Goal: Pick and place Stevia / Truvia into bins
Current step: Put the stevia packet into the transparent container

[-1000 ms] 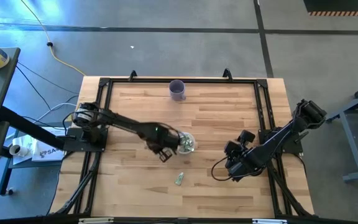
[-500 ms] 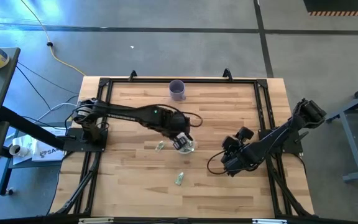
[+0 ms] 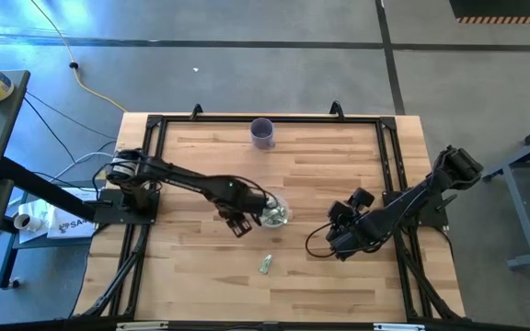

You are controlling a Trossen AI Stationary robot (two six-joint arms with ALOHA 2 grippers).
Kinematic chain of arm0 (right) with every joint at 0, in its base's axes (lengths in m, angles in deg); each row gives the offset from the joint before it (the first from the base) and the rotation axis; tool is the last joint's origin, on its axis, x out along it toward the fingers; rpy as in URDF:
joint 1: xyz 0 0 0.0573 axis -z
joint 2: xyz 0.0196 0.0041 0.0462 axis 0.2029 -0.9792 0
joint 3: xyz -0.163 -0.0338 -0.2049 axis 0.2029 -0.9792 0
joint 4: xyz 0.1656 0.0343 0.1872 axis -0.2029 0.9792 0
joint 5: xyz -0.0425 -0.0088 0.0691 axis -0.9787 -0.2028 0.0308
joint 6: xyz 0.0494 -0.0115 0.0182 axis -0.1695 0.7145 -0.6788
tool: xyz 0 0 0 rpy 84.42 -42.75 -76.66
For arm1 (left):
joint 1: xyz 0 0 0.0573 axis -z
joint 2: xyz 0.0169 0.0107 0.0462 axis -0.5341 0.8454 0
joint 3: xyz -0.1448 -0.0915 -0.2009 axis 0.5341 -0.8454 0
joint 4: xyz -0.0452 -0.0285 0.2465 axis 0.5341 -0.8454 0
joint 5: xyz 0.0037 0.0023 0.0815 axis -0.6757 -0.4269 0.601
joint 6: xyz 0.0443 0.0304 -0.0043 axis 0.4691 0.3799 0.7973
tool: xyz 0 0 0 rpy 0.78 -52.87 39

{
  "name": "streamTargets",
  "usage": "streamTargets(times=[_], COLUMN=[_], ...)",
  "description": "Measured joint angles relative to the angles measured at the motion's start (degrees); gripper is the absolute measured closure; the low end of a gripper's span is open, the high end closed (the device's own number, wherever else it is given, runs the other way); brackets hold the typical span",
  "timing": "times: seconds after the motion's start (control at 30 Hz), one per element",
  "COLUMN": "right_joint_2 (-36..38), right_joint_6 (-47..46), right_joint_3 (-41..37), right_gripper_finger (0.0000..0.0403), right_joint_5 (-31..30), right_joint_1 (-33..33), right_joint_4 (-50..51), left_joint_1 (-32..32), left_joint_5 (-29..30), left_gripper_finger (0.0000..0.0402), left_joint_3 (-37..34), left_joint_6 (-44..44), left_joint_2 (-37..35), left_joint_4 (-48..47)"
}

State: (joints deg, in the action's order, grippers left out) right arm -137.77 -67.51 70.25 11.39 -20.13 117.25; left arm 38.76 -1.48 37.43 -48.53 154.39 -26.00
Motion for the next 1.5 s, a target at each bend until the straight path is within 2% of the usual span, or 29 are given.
streamTargets(times=[0.13, 0.3, 0.43, 0.57, 0.83, 1.0, 1.17, 1.27, 1.33, 1.4, 1.5], right_joint_2=[0.0, 0.0, 0.0, 0.0, 0.0, 0.0, 0.0, 0.0, 0.0, 0.0, 0.0], right_joint_6=[0.2, 0.2, 0.1, 0.1, 0.8, 1.8, 1.8, 1.8, 1.8, 1.8, 1.8], right_joint_3=[0.0, 0.0, 0.0, 0.0, 0.0, 0.0, 0.0, 0.0, 0.0, 0.0, 0.0], right_gripper_finger=[0.0126, 0.0126, 0.0126, 0.0126, 0.0126, 0.0126, 0.0126, 0.0126, 0.0126, 0.0126, 0.0126], right_joint_5=[1.5, 1.8, 2.0, 2.4, 3.6, 4.3, 3.8, 3.4, 3.2, 2.8, 2.4], right_joint_1=[0.0, 0.0, 0.0, 0.1, 2.3, 3.0, 3.0, 3.0, 3.0, 3.0, 3.0], right_joint_4=[-0.2, -0.2, -0.2, -0.2, 0.0, 0.1, 0.1, 0.0, -0.1, 0.0, -0.4], left_joint_1=[-0.1, -0.1, -0.1, -0.1, -0.1, 0.0, 0.5, 0.4, 0.3, 0.3, 0.0], left_joint_5=[0.2, -0.6, -0.8, 0.4, 2.7, 2.1, -1.7, -0.5, 1.5, 4.3, 7.2], left_gripper_finger=[0.0150, 0.0147, 0.0173, 0.0218, 0.0374, 0.0364, 0.0374, 0.0374, 0.0374, 0.0374, 0.0374], left_joint_3=[-6.1, -11.0, -14.1, -16.7, -19.4, -19.9, -20.1, -17.1, -15.5, -13.3, -11.1], left_joint_6=[-0.8, -0.6, -1.4, -1.8, 1.9, 2.0, -2.9, -6.3, -7.4, -7.3, -5.0], left_joint_2=[0.0, -0.3, -0.7, -0.8, -0.9, -2.7, -11.1, -19.1, -22.6, -24.3, -23.3], left_joint_4=[7.1, 17.0, 22.4, 24.2, 23.7, 15.0, 6.5, 12.1, 19.1, 27.0, 30.3])
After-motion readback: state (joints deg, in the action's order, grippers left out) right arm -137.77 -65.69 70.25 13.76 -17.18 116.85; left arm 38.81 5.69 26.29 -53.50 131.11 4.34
